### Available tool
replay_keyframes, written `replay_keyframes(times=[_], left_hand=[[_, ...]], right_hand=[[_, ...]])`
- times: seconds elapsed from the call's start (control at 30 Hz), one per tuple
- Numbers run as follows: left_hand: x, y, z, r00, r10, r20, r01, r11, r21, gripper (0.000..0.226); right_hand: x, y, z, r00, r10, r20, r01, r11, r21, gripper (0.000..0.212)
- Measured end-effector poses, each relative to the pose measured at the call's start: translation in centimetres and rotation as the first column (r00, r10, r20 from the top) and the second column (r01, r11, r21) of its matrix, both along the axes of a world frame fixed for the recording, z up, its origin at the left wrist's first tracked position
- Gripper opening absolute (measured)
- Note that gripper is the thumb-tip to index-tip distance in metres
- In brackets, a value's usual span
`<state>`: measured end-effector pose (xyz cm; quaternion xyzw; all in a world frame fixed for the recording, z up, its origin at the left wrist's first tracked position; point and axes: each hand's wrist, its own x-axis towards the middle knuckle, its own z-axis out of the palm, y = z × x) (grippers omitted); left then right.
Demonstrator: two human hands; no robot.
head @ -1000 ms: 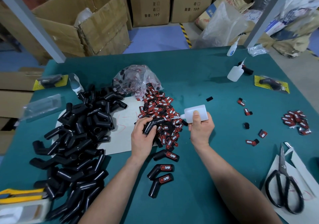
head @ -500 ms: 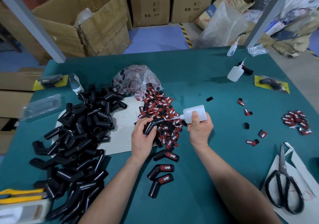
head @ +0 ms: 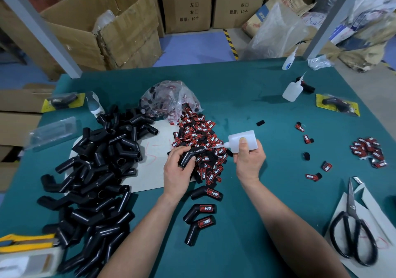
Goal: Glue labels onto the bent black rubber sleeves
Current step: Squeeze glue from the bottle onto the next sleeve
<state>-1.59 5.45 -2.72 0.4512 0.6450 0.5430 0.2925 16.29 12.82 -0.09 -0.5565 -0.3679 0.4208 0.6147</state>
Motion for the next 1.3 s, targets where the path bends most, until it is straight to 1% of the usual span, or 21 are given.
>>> replay_keyframes(times=[0.4,0.6,0.77,0.87,1.0,1.1,1.2,1.3], left_hand=[[0.02,-0.05,0.14,1.0,-0.008,0.007,0.008,1.0,-0.009,0.041],[-0.04,-0.04,0.03,1.0,-0.008,0.006,0.008,1.0,-0.006,0.041],[-0.03,0.03,0.08,1.0,-0.009,-0.001,0.009,1.0,0.011,0.047],[-0.04,0.05,-0.05,1.0,-0.008,-0.005,0.008,1.0,0.011,0.048],[-0.03,0.11,-0.01,1.0,-0.004,-0.017,0.005,1.0,0.018,0.042],[0.0,0.13,0.15,0.999,-0.001,-0.034,0.002,1.0,0.022,0.038],[0.01,0.11,0.18,0.999,-0.001,-0.036,0.001,1.0,0.019,0.039],[0.02,0.07,0.3,0.999,0.008,-0.039,-0.007,1.0,0.025,0.042]], right_hand=[[0.15,0.04,-0.26,0.999,0.002,0.048,-0.001,1.0,-0.014,0.039],[-0.03,-0.17,-0.36,0.999,0.026,0.022,-0.026,1.0,-0.01,0.037],[0.33,0.13,-0.1,1.0,-0.017,0.012,0.017,1.0,-0.014,0.039],[0.32,0.14,-0.09,1.0,-0.015,0.01,0.016,1.0,-0.018,0.039],[0.14,0.08,-0.11,1.0,-0.01,-0.001,0.01,1.0,-0.018,0.039],[0.23,0.23,-0.19,1.0,-0.022,-0.003,0.022,0.999,-0.034,0.032],[0.29,0.27,-0.24,1.0,-0.026,-0.003,0.025,0.999,-0.047,0.027],[0.29,0.19,-0.13,1.0,-0.019,0.009,0.019,0.999,-0.041,0.032]])
